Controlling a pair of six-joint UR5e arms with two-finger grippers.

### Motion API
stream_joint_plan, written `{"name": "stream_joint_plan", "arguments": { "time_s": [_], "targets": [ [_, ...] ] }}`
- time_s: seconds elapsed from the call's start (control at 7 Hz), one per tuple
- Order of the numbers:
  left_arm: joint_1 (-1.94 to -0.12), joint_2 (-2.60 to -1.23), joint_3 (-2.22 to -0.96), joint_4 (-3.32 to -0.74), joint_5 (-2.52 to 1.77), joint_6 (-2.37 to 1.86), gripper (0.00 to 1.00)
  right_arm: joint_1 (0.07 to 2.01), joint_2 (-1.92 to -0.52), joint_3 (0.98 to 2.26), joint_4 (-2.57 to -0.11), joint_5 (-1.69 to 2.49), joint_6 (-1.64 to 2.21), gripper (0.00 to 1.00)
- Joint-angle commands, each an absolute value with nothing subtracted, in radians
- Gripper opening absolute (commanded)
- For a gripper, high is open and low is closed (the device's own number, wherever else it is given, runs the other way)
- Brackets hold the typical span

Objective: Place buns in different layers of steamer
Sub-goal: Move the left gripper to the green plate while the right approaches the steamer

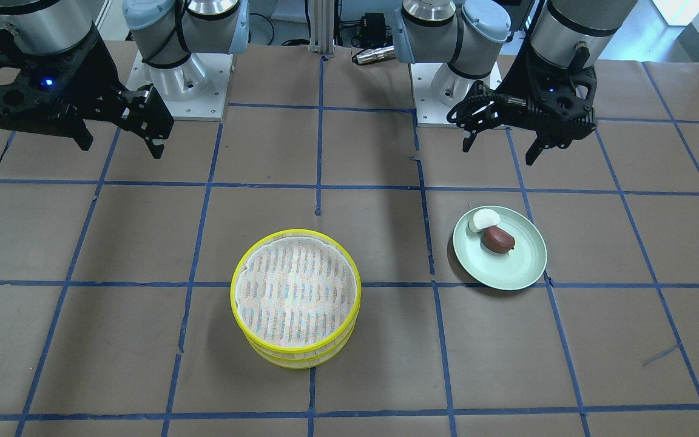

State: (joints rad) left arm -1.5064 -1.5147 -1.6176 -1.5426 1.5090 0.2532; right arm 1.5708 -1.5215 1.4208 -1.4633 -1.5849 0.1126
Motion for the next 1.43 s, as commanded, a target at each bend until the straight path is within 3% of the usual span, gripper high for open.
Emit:
{"name": "stream_joint_plan", "arguments": {
  "time_s": [0.0, 0.71, 1.29],
  "targets": [
    [-1.505, -1.514, -1.617, -1.543, 1.508, 0.253, 1.00, 1.574, -1.538, 1.471, -1.465, -1.583, 0.109, 0.99],
    [-1.479, -1.499, -1.620, -1.552, 1.519, 0.259, 1.00, 1.575, -1.514, 1.454, -1.489, -1.589, 0.034, 1.00],
    [-1.283, -1.525, -1.854, -1.539, 1.603, 0.348, 1.00, 1.690, -1.203, 1.465, -1.813, -1.582, 0.186, 1.00]
  ]
}}
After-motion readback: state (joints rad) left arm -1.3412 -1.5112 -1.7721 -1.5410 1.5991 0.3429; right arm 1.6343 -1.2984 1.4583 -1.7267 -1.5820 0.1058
